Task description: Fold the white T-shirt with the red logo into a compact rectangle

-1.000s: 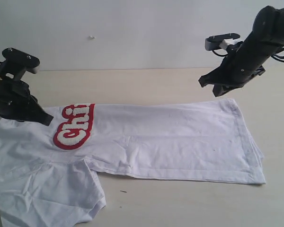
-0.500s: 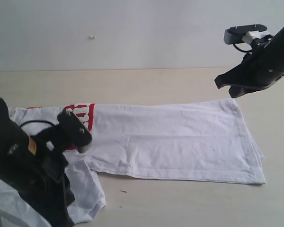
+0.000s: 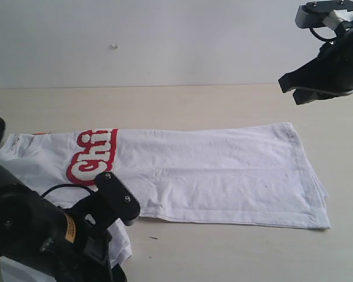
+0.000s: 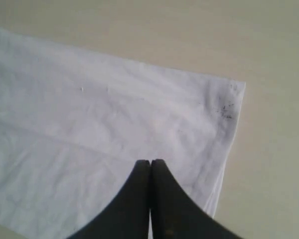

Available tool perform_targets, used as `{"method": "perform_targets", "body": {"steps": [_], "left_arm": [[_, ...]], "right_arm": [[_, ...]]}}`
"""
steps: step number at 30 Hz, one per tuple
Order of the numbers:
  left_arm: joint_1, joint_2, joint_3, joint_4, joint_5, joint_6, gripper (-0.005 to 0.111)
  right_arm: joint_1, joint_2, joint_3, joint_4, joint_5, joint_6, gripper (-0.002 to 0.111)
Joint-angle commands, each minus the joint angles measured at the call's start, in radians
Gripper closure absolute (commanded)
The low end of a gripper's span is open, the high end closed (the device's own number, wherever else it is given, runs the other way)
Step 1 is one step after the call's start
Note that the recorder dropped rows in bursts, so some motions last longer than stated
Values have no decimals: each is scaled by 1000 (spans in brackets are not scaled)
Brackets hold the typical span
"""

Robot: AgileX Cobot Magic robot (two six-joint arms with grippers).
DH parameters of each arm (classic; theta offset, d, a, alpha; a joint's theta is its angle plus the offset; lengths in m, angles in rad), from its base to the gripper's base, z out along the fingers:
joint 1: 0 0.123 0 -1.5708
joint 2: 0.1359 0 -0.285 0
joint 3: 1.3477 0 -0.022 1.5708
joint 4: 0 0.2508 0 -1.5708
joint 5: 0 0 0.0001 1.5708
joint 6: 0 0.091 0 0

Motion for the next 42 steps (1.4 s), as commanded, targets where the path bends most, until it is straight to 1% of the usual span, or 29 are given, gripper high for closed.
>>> {"method": "perform_targets", "body": {"steps": [1, 5, 9, 11, 13, 15, 18, 20, 25, 28, 30, 34, 36, 37, 40, 42], "left_arm": [[-4, 59, 5, 67, -46, -33, 46], [20, 72, 5, 187, -50, -144, 46], [48, 72, 5, 311, -7, -246, 46], [51, 72, 5, 341, 8, -266, 49], [51, 72, 5, 346, 22, -266, 57], [51, 72, 5, 346, 39, -266, 70], [51, 72, 5, 346, 69, -266, 94], [51, 72, 5, 346, 93, -262, 106], [51, 70, 0, 363, 156, -215, 107], [51, 64, -50, 375, 233, -157, 107], [51, 58, -94, 427, 277, -151, 107], [51, 54, -194, 611, 383, -151, 107], [51, 54, -240, 741, 428, -143, 107], [51, 54, -257, 809, 432, -107, 107], [54, 61, -264, 1028, 376, 11, 107], [60, 71, -264, 1102, 329, 37, 107]], "right_arm": [[-3, -10, 2, 14, -22, -12, 108], [-3, -10, 2, 21, -36, -21, 108], [-3, -10, 2, 37, -43, -35, 108], [-3, -10, 2, 37, -43, -35, 108], [-3, -10, 2, 37, -43, -35, 108], [-3, -10, 2, 37, -43, -35, 108], [-3, -10, 2, 37, -42, -38, 108], [-3, -10, 2, 37, -42, -38, 108], [-3, -10, 2, 40, -42, -38, 108], [-3, -10, 2, 40, -42, -38, 108], [-3, -10, 2, 40, -46, -39, 108], [-3, -10, 2, 43, -51, -39, 108], [-3, -10, 2, 43, -58, -45, 108], [-3, -10, 2, 43, -62, -47, 108], [-3, -10, 2, 44, -69, -47, 108], [-3, -10, 2, 44, -71, -47, 108]]}}
